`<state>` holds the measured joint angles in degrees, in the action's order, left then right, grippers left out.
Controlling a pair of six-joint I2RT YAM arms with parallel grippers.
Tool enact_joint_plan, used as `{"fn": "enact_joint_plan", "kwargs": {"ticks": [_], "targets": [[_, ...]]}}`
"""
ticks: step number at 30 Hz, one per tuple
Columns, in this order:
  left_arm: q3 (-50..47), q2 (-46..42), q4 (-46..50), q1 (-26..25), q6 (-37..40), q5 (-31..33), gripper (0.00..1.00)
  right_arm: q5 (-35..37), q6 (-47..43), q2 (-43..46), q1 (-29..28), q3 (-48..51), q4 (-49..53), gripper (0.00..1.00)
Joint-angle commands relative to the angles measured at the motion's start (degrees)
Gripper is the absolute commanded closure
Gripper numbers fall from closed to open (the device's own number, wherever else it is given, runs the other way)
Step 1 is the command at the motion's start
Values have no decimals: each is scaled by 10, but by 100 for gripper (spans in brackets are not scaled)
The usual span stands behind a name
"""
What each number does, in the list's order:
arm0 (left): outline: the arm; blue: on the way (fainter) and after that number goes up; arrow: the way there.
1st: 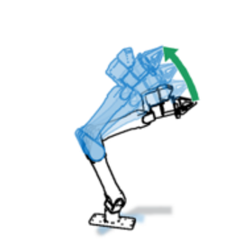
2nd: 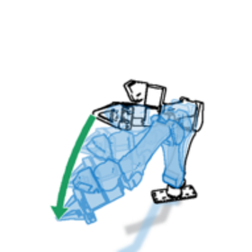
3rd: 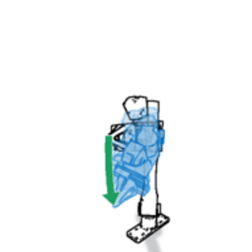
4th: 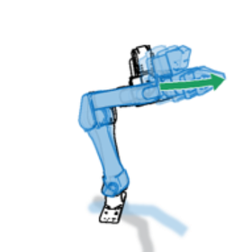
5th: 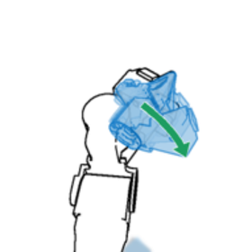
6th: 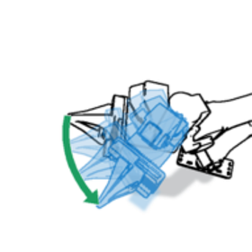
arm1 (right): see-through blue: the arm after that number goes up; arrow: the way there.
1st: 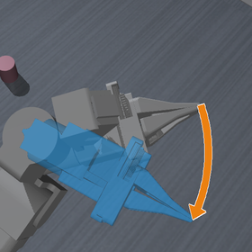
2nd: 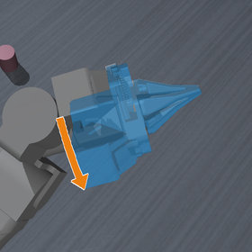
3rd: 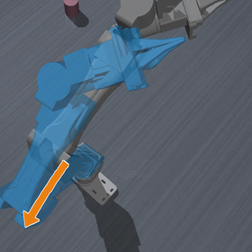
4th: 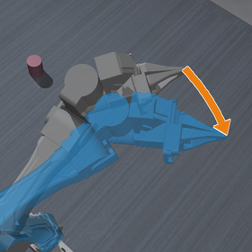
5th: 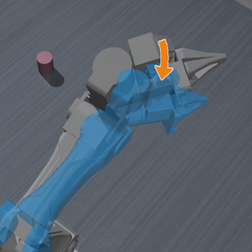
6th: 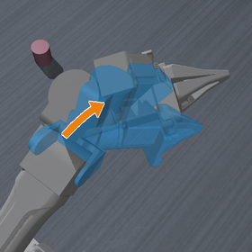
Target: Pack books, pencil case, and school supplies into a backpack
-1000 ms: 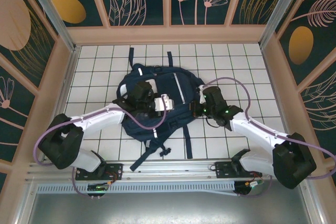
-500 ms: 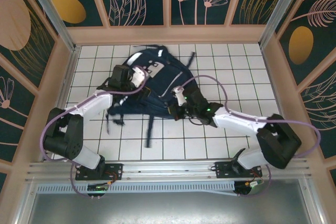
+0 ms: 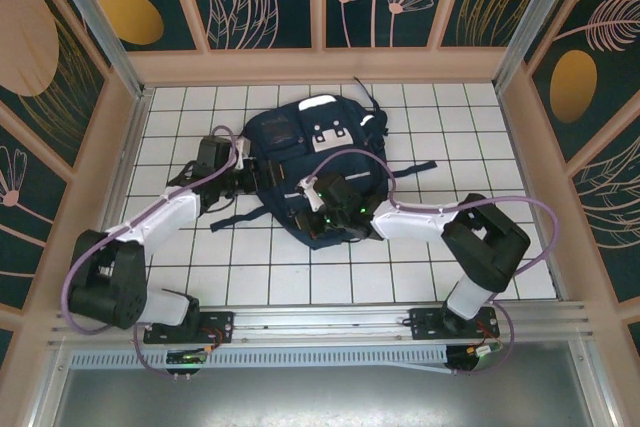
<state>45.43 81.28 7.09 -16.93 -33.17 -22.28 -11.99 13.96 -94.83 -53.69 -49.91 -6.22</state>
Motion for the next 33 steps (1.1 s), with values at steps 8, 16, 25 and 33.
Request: {"fn": "enact_joint_plan", "kwargs": {"ticks": [8,16,25,33], "targets": [[39,62,36,-65,-79,33,36,-13,-15,7,-38,-19,-22,100],[56,76,31,-73,-103,68,100,76,-24,28,-49,-10,40,100],[33,26,28,-85,-176,28,100,139,42,-26,-72,-66,75,79],[13,6,15,-92,-202,13,100,316,103,-106,-118,-137,122,74]]}}
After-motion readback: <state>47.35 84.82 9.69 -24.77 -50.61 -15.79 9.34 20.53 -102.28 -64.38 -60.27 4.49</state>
